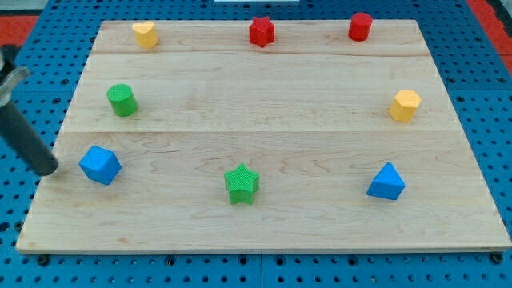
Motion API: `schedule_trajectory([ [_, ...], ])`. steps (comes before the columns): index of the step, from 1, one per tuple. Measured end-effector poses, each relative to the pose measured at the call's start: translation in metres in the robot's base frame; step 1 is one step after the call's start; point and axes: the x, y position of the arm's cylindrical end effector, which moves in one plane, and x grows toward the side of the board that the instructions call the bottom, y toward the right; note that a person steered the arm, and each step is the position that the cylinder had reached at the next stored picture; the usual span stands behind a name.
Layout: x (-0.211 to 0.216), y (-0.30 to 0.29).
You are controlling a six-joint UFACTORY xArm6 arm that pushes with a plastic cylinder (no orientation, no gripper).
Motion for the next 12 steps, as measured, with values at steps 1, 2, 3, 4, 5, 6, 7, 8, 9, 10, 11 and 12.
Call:
schedule_trajectory([
  [1,-0.018,0.051],
  [2,-0.024,0.09],
  [3,-0.058,0.057],
  [4,-0.066,0.013],
  [5,-0.102,-0.031],
  [6,-0.134,0.012],
  [7,-0.134,0.068],
  [8,-0.174,0.046],
  [9,-0.237,-0.012],
  [10,-0.299,-0.013],
  [11,-0.295,0.053],
  [12,-0.264,0.135],
])
